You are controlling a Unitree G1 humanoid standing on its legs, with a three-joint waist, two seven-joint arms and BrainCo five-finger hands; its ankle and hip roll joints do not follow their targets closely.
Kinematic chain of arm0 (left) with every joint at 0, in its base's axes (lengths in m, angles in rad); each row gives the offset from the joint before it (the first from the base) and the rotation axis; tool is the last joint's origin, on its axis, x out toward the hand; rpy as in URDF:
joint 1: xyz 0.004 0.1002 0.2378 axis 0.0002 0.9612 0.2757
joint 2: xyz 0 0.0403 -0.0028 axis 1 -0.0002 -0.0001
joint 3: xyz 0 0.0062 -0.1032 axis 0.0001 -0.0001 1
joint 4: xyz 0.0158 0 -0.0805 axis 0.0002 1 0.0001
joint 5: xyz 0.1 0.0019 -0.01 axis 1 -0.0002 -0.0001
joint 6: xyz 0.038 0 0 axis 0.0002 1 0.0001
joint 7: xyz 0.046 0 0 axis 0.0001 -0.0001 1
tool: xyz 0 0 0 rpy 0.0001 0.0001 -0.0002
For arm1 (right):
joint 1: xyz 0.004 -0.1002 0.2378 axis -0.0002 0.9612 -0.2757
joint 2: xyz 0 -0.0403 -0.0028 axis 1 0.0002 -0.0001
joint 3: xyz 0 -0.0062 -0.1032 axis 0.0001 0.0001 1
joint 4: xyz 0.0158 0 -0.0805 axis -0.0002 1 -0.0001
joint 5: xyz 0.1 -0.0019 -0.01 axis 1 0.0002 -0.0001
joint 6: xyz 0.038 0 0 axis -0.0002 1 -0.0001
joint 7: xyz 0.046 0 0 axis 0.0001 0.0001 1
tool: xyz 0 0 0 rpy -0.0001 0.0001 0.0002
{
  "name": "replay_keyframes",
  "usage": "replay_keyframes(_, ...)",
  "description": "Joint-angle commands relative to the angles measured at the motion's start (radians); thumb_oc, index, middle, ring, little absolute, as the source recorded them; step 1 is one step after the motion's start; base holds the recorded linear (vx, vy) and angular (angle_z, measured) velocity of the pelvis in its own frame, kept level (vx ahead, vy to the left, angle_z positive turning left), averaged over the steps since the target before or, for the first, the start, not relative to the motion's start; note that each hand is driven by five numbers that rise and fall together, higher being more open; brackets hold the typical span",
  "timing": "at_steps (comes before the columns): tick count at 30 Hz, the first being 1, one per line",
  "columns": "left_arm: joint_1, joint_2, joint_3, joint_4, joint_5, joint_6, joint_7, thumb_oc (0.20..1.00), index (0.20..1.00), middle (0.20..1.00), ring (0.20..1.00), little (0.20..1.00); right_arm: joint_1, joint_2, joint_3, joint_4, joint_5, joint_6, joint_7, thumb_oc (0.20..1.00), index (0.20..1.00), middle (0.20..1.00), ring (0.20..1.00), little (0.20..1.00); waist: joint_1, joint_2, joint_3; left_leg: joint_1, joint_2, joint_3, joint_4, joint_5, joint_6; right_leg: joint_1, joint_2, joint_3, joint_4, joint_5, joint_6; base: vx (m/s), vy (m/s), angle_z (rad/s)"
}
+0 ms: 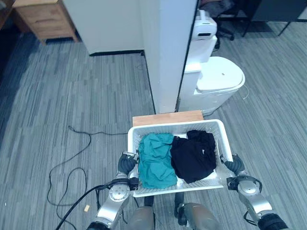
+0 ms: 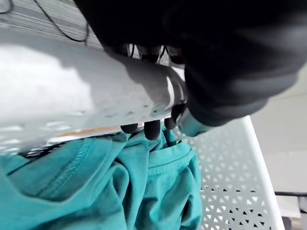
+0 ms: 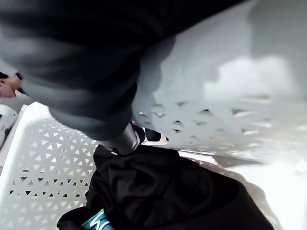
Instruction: Grab the laundry basket,head to the washer,open it,put in the laundry and shut it.
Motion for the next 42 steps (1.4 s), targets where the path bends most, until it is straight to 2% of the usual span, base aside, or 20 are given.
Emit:
replay_keyframes(1,0.009,-0.009,0.021,-0.089,-0.055,-0.055,-0.074,0.2,0.2,0.2,0.2,0.2,-0.005,0.001,-0.058,-0.175,0.037,-0.106,0.077,0.2,0.2,0.2,0.2,0.2,-0.05,-0.011,-0.077,0.089,-0.062,0.054,-0.007,-0.23,0.06,-0.031,-0.011,0.055,-0.157,0.125,0.081,-0.13,0.304,-0.72)
replay_keyframes(4,0.044,0.018,0.043,-0.155,-0.053,-0.046,-0.089,0.2,0.2,0.2,0.2,0.2,0.031,0.028,-0.063,-0.26,0.03,-0.099,0.091,0.2,0.2,0.2,0.2,0.2,-0.074,-0.012,-0.075,0.129,-0.053,0.181,-0.058,-0.216,0.092,-0.073,0.013,0.117,-0.12,0.153,0.134,-0.2,0.207,-1.93)
replay_keyframes(6,0.048,0.026,0.057,-0.177,-0.064,-0.047,-0.087,0.2,0.2,0.2,0.2,0.2,0.033,0.042,-0.067,-0.297,0.028,-0.099,0.091,0.2,0.2,0.2,0.2,0.2,-0.076,-0.002,-0.058,0.143,-0.031,0.261,-0.074,-0.21,0.093,-0.103,0.009,0.049,-0.069,0.136,0.146,-0.15,0.042,-1.5)
replay_keyframes(9,0.047,0.026,0.073,-0.212,-0.073,-0.053,-0.088,0.2,0.2,0.2,0.2,0.2,0.036,0.06,-0.064,-0.343,0.033,-0.101,0.094,0.2,0.2,0.2,0.2,0.2,-0.058,0.016,-0.066,0.153,0.01,0.387,-0.085,-0.198,0.081,-0.085,-0.094,-0.231,-0.02,0.073,0.114,-0.14,-0.027,-2.25)
replay_keyframes(10,0.048,0.025,0.073,-0.212,-0.073,-0.053,-0.088,0.2,0.2,0.2,0.2,0.2,0.037,0.059,-0.064,-0.345,0.033,-0.1,0.094,0.2,0.2,0.2,0.2,0.2,-0.058,0.017,-0.065,0.155,0.011,0.387,-0.084,-0.199,0.081,-0.084,-0.094,-0.231,-0.017,0.07,0.114,-0.07,-0.059,-0.87)
replay_keyframes(11,0.054,0.018,0.079,-0.222,-0.077,-0.054,-0.095,0.2,0.2,0.2,0.2,0.2,0.051,0.054,-0.068,-0.371,0.028,-0.101,0.103,0.2,0.2,0.2,0.2,0.2,-0.065,0.027,-0.078,0.178,0.031,0.456,-0.096,-0.204,0.083,-0.072,-0.124,-0.289,0.022,0.049,0.095,0.04,-0.055,-0.97)
replay_keyframes(15,0.046,0.01,0.07,-0.227,-0.079,-0.048,-0.11,0.2,0.2,0.2,0.2,0.2,0.063,0.044,-0.068,-0.415,0.019,-0.097,0.111,0.2,0.2,0.2,0.2,0.2,-0.078,0.054,-0.092,0.223,0.069,0.569,-0.095,-0.241,0.076,-0.048,-0.189,-0.347,0.083,0.022,0.109,0.06,-0.11,-1.64)
replay_keyframes(18,0.026,0.001,0.037,-0.22,-0.087,-0.046,-0.132,0.2,0.2,0.2,0.2,0.2,0.085,0.036,-0.069,-0.434,0.025,-0.093,0.117,0.2,0.2,0.2,0.2,0.2,-0.099,0.048,-0.111,0.217,0.095,0.613,-0.022,-0.26,0.043,-0.019,-0.167,-0.325,0.02,0.004,0.097,0.18,-0.216,-0.97)
replay_keyframes(20,0.015,-0.008,0.009,-0.22,-0.101,-0.038,-0.138,0.2,0.2,0.2,0.2,0.2,0.096,0.025,-0.067,-0.445,0.042,-0.094,0.112,0.2,0.2,0.2,0.2,0.2,-0.109,0.036,-0.1,0.177,0.151,0.615,0.171,-0.286,0.029,0.018,-0.129,-0.276,-0.023,-0.014,0.069,0.27,-0.309,-0.52)
replay_keyframes(22,0.013,-0.016,-0.008,-0.219,-0.109,-0.038,-0.135,0.2,0.2,0.2,0.2,0.2,0.094,0.004,-0.063,-0.446,0.049,-0.09,0.113,0.2,0.2,0.2,0.2,0.2,-0.101,0.036,-0.082,0.121,0.194,0.57,0.345,-0.255,0.018,0.051,-0.092,-0.238,-0.047,-0.037,0.034,0.25,-0.261,-0.72)
replay_keyframes(23,0.011,-0.022,-0.018,-0.215,-0.111,-0.036,-0.132,0.2,0.2,0.2,0.2,0.2,0.092,-0.004,-0.061,-0.443,0.052,-0.088,0.112,0.2,0.2,0.2,0.2,0.2,-0.087,0.036,-0.073,0.071,0.19,0.519,0.413,-0.231,0.013,0.072,-0.073,-0.219,-0.07,-0.045,0.02,0.16,-0.203,-1.1)
replay_keyframes(24,0.015,-0.025,-0.019,-0.215,-0.112,-0.032,-0.128,0.2,0.2,0.2,0.2,0.2,0.089,-0.01,-0.057,-0.446,0.055,-0.083,0.114,0.2,0.2,0.2,0.2,0.2,-0.068,0.022,-0.065,0.002,0.138,0.469,0.433,-0.215,0.032,0.076,-0.074,-0.201,-0.087,-0.032,0.005,0.28,-0.132,-1.13)
replay_keyframes(25,0.04,-0.031,-0.017,-0.217,-0.119,-0.032,-0.129,0.2,0.2,0.2,0.2,0.2,0.092,-0.022,-0.048,-0.455,0.043,-0.08,0.122,0.2,0.2,0.2,0.2,0.2,-0.026,0.019,-0.056,-0.089,0.043,0.343,0.389,-0.233,0.044,0.103,-0.057,-0.144,-0.104,-0.041,0.013,0.31,-0.056,-0.73)
replay_keyframes(27,0.058,-0.032,-0.01,-0.214,-0.118,-0.03,-0.126,0.2,0.2,0.2,0.2,0.2,0.086,-0.028,-0.04,-0.445,0.049,-0.086,0.123,0.2,0.2,0.2,0.2,0.2,0.008,0.018,-0.051,-0.144,-0.002,0.283,0.301,-0.218,0.046,0.13,-0.047,-0.106,-0.129,-0.049,0.027,0.32,-0.01,-0.86)
replay_keyframes(29,0.064,-0.03,-0.008,-0.215,-0.117,-0.028,-0.13,0.2,0.2,0.2,0.2,0.2,0.086,-0.029,-0.041,-0.444,0.05,-0.085,0.123,0.2,0.2,0.2,0.2,0.2,0.02,0.018,-0.053,-0.168,-0.015,0.265,0.252,-0.18,0.042,0.142,-0.04,-0.095,-0.141,-0.05,0.029,0.21,-0.014,-1.34)
replay_keyframes(31,0.074,-0.027,-0.001,-0.214,-0.115,-0.021,-0.134,0.2,0.2,0.2,0.2,0.2,0.081,-0.031,-0.04,-0.435,0.053,-0.088,0.12,0.2,0.2,0.2,0.2,0.2,0.056,0.04,-0.059,-0.205,-0.028,0.217,0.069,-0.052,0.02,0.196,0.01,-0.054,-0.16,-0.081,0.029,0.49,0.007,-0.51)
replay_keyframes(35,0.074,-0.023,0.019,-0.216,-0.104,-0.021,-0.137,0.2,0.2,0.2,0.2,0.2,0.067,-0.02,-0.039,-0.432,0.071,-0.098,0.125,0.2,0.2,0.2,0.2,0.2,0.097,0.037,-0.076,-0.237,-0.011,0.243,-0.001,-0.001,0.027,0.287,0.023,0.005,-0.155,-0.144,0.033,0.53,0.083,-0.54)
replay_keyframes(39,0.073,0.015,0.029,-0.232,-0.098,-0.023,-0.132,0.2,0.2,0.2,0.2,0.2,0.027,0.019,-0.005,-0.421,0.061,-0.107,0.15,0.2,0.2,0.2,0.2,0.2,0.122,-0.006,-0.1,-0.201,-0.025,0.257,0.102,-0.088,0.088,0.226,-0.057,0.042,0.102,-0.071,0.108,0.58,0.186,-1.06)
replay_keyframes(40,0.074,0.03,0.043,-0.242,-0.092,-0.026,-0.129,0.2,0.2,0.2,0.2,0.2,0.014,0.034,0.004,-0.418,0.042,-0.104,0.157,0.2,0.2,0.2,0.2,0.2,0.115,-0.005,-0.096,-0.123,-0.025,0.276,0.086,-0.129,0.104,0.147,-0.084,0.019,0.192,-0.009,0.135,0.43,0.139,-1.06)
replay_keyframes(42,0.069,0.037,0.052,-0.254,-0.094,-0.034,-0.127,0.2,0.2,0.2,0.2,0.2,-0.005,0.032,0.004,-0.424,0.038,-0.099,0.17,0.2,0.2,0.2,0.2,0.2,0.091,0.018,-0.095,-0.006,-0.017,0.293,0.029,-0.18,0.105,0.012,-0.104,-0.072,0.156,0.004,0.119,0.58,0.145,-0.78)
